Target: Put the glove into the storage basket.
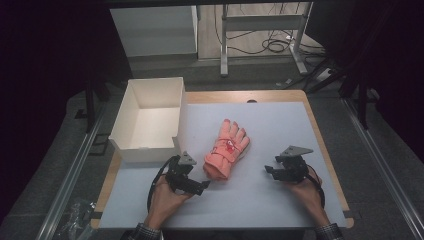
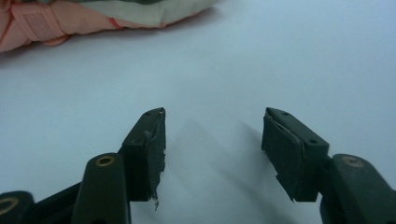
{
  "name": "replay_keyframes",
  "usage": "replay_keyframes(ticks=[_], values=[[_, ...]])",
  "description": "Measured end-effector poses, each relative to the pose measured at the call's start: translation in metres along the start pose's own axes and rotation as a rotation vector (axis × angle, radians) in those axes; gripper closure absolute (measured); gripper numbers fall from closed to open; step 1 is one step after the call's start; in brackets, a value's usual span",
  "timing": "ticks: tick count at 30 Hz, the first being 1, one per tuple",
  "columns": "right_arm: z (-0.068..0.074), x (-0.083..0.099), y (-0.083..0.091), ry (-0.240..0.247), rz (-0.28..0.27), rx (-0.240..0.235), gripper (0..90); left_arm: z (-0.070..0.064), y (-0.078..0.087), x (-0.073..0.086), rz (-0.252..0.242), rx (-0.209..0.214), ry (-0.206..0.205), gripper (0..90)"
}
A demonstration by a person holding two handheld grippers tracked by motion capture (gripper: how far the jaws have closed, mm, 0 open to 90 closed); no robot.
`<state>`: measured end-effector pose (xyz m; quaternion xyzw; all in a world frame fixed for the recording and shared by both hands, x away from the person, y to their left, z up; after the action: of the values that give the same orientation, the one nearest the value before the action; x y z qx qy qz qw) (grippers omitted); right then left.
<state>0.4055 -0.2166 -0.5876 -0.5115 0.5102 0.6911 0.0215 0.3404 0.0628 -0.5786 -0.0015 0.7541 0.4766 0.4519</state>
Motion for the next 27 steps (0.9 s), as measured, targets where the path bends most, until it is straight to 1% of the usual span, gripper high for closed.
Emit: replay_keyframes(ticks=[3, 5, 9, 11, 14, 20, 23, 25, 27], values=[[-0.001, 0.001, 0.000, -0.006, 0.000, -0.006, 37.9, -0.008, -0.003, -0.005, 0.006, 0.004, -0.016, 0.0], [-0.001, 0.001, 0.000, -0.002, 0.000, -0.006, 37.5, -0.011, -0.010, -0.009, 0.001, -0.004, -0.024, 0.0], [0.000, 0.002, 0.000, 0.004, -0.003, -0.008, 36.5, -0.011, -0.026, -0.013, 0.010, -0.010, -0.018, 0.0], [0.000, 0.002, 0.000, 0.003, -0.008, -0.012, 36.2, -0.010, -0.031, -0.014, 0.013, -0.018, -0.021, 0.0], [0.000, 0.003, 0.000, 0.001, -0.010, -0.013, 36.0, -0.004, -0.035, -0.014, 0.020, -0.028, -0.019, 0.0], [0.000, 0.003, 0.000, 0.002, -0.011, -0.014, 35.9, 0.012, -0.031, -0.012, 0.026, -0.079, -0.017, 0.0], [0.000, 0.003, 0.000, 0.002, -0.011, -0.014, 35.9, 0.019, -0.029, -0.012, 0.031, -0.087, -0.012, 0.0], [0.000, 0.003, 0.000, 0.002, -0.011, -0.014, 35.8, 0.023, -0.028, -0.012, 0.035, -0.098, -0.014, 0.0], [0.000, 0.003, 0.000, 0.002, -0.011, -0.014, 35.8, 0.024, -0.025, -0.013, 0.039, -0.097, -0.024, 0.0]])
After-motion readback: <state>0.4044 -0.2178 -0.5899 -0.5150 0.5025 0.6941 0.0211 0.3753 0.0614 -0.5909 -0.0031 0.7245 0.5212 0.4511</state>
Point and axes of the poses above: each handheld gripper's, and its own axes: y roughly backward along the jaws, x roughly out of its underside, z roughly to its left, the point moved 9 cm from there along -y, roughly forward along the jaws, and after that the axes turned 1 degree about y, right-handed, at the moved point
